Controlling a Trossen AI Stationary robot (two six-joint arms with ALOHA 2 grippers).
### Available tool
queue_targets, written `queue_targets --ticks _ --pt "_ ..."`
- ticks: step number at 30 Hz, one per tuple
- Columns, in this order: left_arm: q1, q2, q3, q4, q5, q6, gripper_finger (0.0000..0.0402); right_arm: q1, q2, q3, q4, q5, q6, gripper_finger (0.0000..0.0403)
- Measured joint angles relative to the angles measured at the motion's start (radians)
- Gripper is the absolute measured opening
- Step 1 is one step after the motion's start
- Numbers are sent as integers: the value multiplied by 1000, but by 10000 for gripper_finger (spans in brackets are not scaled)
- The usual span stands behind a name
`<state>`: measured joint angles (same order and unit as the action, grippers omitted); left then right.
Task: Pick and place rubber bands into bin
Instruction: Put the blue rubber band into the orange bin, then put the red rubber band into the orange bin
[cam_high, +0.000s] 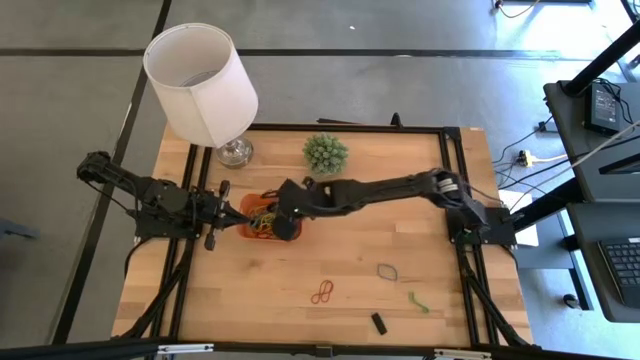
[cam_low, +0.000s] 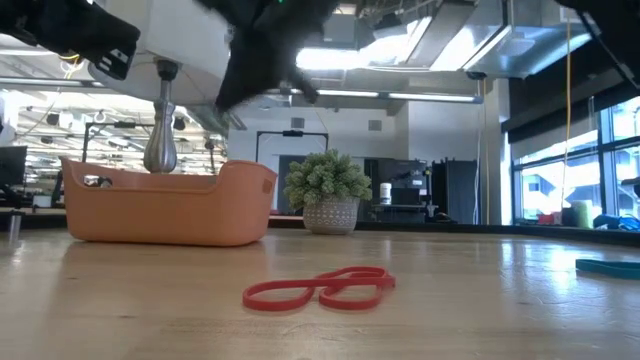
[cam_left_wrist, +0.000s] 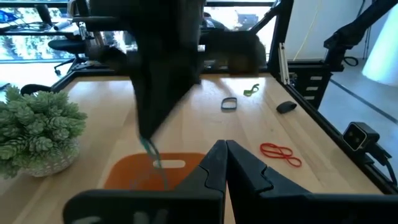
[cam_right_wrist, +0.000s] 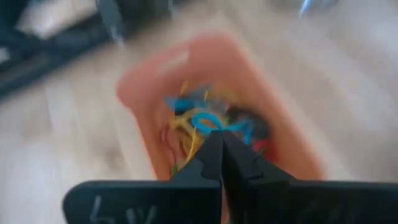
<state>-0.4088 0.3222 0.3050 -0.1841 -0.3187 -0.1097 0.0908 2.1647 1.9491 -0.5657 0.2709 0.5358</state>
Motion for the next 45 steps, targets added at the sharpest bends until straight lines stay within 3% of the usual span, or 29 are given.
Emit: queue_targets --ticks 4,8,16,25,30,35,45 --pt "0 0 0 0 0 0 1 -9 79 -1 -1 -80 3 0" --pt "0 0 0 0 -10 0 3 -9 131 -2 -7 -92 10 6" --pt "0 1 0 0 -30 0 2 -9 145 -2 -42 -109 62 55" --pt "0 28 4 -2 -29 -40 2 -6 64 -2 -126 -133 -4 104" --pt "-7 168 75 1 -14 -113 2 42 -26 -36 -120 -10 -136 90" --pt "-23 389 175 0 -14 -98 1 72 -183 -261 -37 24 -145 64" --pt "-23 826 452 -9 -24 -98 1 208 -675 -954 344 24 32 22"
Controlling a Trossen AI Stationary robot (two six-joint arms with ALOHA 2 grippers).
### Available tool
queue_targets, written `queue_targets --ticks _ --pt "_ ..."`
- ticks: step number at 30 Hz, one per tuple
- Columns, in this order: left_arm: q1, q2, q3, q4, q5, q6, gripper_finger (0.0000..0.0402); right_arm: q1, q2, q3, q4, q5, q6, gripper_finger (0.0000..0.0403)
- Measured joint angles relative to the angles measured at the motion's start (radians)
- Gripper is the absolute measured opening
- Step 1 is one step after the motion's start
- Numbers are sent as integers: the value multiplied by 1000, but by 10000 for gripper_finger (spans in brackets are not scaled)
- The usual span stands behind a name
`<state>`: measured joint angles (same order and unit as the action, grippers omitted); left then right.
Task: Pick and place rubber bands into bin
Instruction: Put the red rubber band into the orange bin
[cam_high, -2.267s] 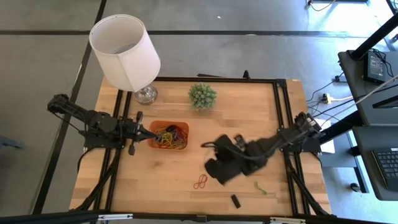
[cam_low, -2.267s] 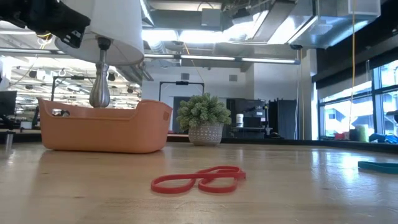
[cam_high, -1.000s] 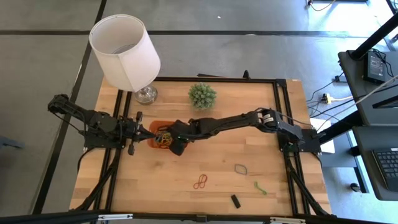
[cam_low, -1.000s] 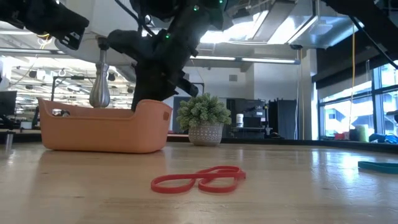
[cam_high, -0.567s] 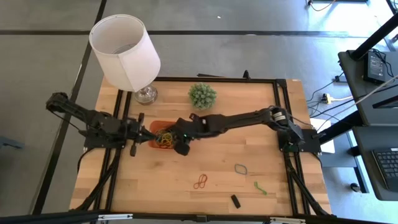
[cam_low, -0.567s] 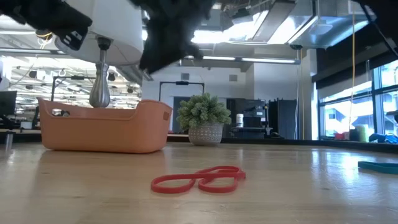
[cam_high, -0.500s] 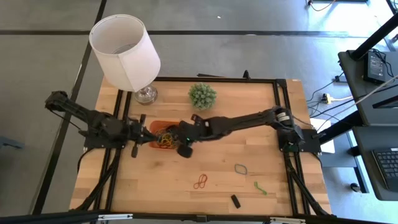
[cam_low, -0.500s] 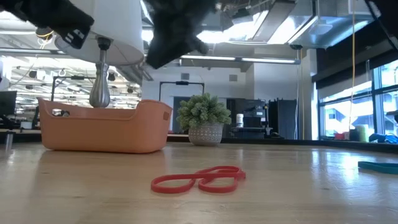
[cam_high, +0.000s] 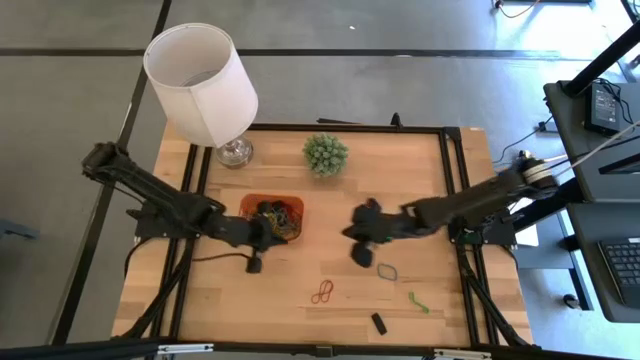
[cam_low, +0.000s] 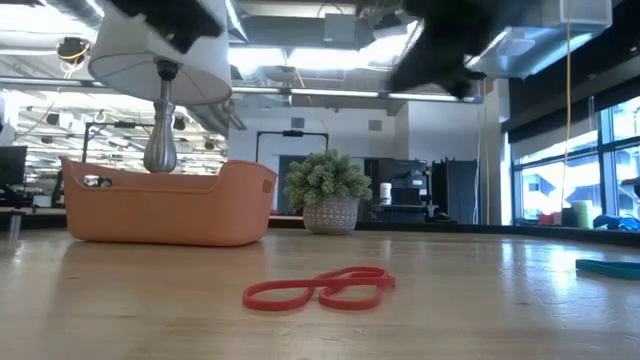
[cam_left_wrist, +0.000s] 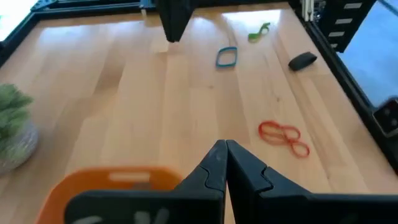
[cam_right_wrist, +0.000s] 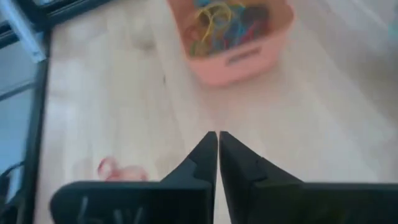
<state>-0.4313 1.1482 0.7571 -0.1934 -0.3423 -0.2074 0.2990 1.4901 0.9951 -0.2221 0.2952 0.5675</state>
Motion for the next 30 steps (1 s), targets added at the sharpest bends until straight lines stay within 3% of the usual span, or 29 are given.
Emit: queue_targets --ticks 7,13,20,30 --pt "1 276 304 -213 -21 -35 3 133 -291 -355 149 -1 121 10" --pt "2 484 553 -441 17 -111 9 190 -458 -548 218 -1 182 13" --pt "3 685 705 -523 123 -158 67 219 -553 -625 225 -1 213 14" --pt "3 942 856 -514 207 -125 152 252 -559 -626 215 -1 161 14"
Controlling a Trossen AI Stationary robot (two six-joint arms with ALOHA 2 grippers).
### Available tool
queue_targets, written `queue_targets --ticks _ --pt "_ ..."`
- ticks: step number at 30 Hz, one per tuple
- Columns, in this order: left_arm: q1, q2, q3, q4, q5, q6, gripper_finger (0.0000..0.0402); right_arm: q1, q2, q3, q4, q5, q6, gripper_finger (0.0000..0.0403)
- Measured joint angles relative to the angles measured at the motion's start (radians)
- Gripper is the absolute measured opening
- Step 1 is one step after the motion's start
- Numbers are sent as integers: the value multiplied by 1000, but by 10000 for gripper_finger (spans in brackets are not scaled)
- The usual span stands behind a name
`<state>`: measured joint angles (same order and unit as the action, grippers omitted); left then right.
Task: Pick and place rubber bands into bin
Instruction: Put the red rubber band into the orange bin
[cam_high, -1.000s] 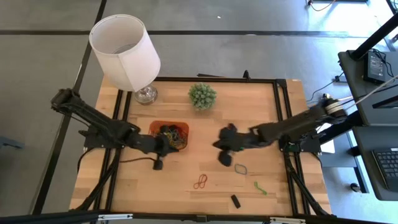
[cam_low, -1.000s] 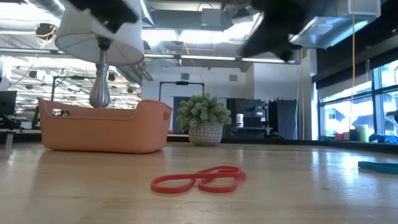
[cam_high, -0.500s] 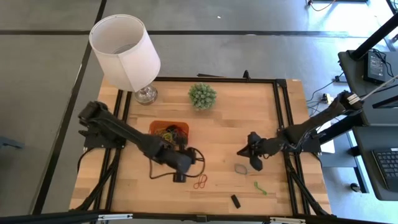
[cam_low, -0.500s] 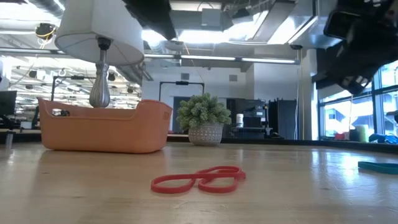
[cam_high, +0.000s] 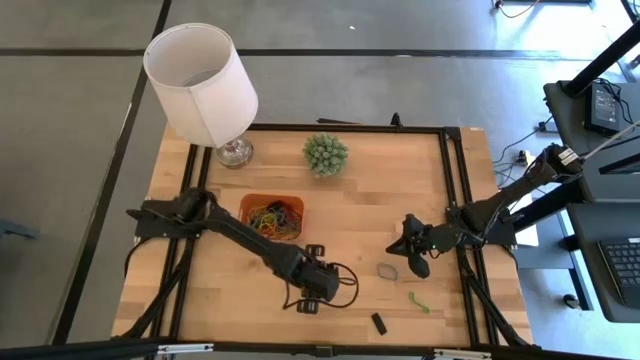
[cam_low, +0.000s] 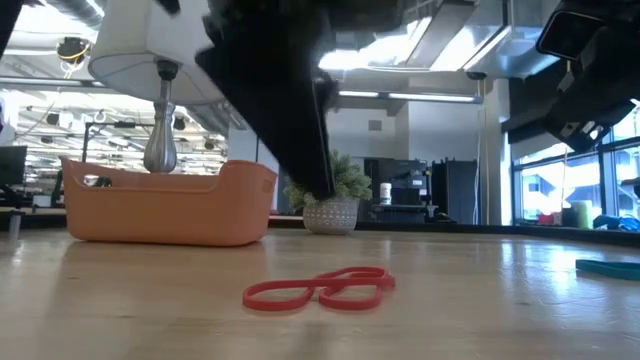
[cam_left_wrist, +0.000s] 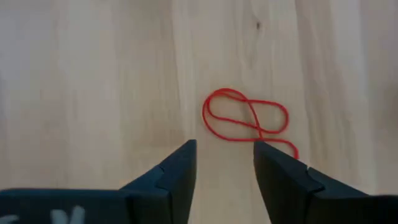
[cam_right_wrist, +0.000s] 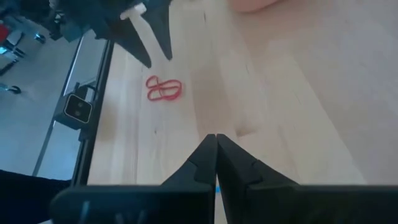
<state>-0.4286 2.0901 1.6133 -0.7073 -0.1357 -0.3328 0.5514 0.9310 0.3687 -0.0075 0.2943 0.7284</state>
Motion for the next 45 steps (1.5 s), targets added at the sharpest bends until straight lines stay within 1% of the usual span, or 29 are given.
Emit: queue_targets --ticks 6,9,11,13,15,19,20,24,29,38,40,43,45 --pt "0 94 59 12 0 29 168 0 0 0 -6 0 -7 14" --pt "5 122 62 32 4 32 166 0 0 0 -11 0 -8 14" --pt "7 133 62 45 15 32 157 0 0 0 -16 0 -7 14" --pt "12 140 62 46 27 32 138 0 0 0 -16 0 -6 14" --pt "13 141 62 48 48 32 108 0 0 0 -16 0 -6 14" --pt "14 144 62 46 47 30 24 0 0 0 -16 0 -4 14" --pt "14 144 62 45 43 26 13 0 0 0 -16 0 -4 14" --pt "13 134 62 42 29 7 2 0 1 0 -17 0 -4 14" --pt "11 66 60 35 -16 61 2 0 1 0 -19 0 -3 14" --pt "25 -81 61 -70 -131 149 2 0 1 0 -21 0 3 14" --pt "29 -115 60 -112 -172 169 2 0 1 0 -21 0 8 14" --pt "38 -177 60 -180 -264 212 2 0 1 0 -20 0 30 14" --pt "48 -221 45 -225 -294 243 2 0 1 0 -17 0 54 14"
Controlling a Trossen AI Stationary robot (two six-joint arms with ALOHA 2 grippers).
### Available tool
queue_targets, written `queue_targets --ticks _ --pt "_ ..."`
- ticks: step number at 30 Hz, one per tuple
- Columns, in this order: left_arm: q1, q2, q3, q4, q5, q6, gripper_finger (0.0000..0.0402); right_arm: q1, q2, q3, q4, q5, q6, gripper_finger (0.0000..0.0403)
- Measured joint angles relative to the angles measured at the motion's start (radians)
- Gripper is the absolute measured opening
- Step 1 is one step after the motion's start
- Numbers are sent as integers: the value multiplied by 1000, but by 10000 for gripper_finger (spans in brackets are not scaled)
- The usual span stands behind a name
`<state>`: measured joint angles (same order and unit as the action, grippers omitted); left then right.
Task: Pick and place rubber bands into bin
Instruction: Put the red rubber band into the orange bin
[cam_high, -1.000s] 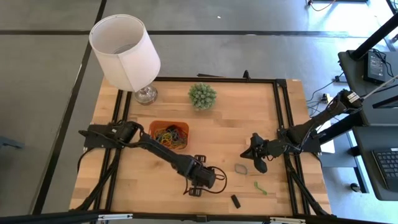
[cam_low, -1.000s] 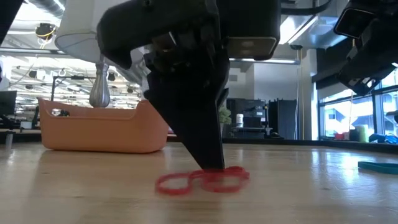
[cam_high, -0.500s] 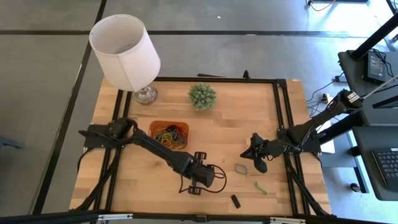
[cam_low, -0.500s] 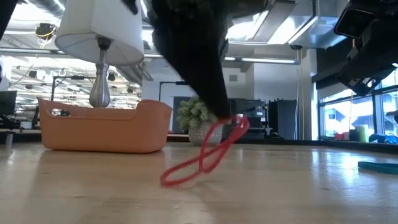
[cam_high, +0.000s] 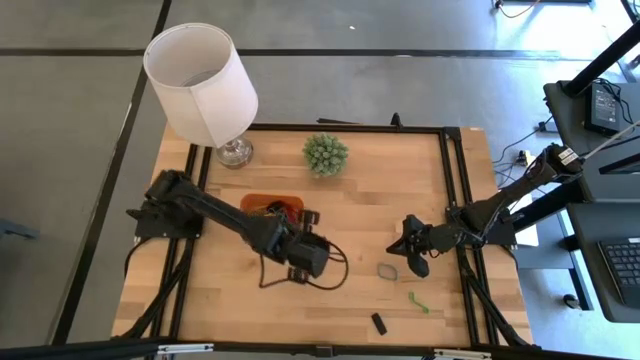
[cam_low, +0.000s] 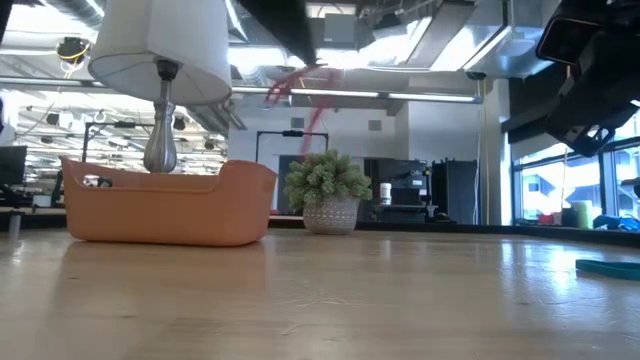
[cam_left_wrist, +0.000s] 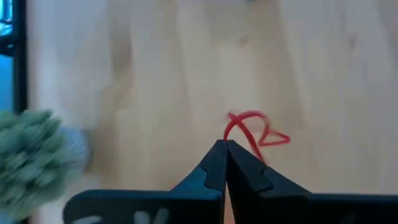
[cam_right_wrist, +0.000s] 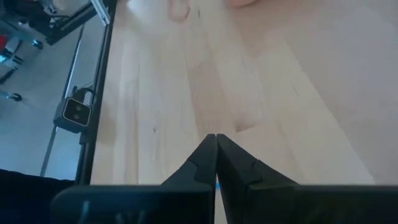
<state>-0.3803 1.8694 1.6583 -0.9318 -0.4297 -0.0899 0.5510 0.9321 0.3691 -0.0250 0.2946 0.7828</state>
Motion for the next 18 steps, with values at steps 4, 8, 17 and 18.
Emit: queue_targets --ticks 4,8,17,18 --pt "40 -104 -87 -52 -3 25 2 0 3 0 6 0 49 14" --pt "84 -237 -233 -43 -2 21 2 0 4 0 7 23 104 14" --pt "160 -543 -599 25 21 -1 2 0 5 0 57 208 221 14" --pt "171 -573 -637 40 32 2 2 0 8 0 69 231 235 14"
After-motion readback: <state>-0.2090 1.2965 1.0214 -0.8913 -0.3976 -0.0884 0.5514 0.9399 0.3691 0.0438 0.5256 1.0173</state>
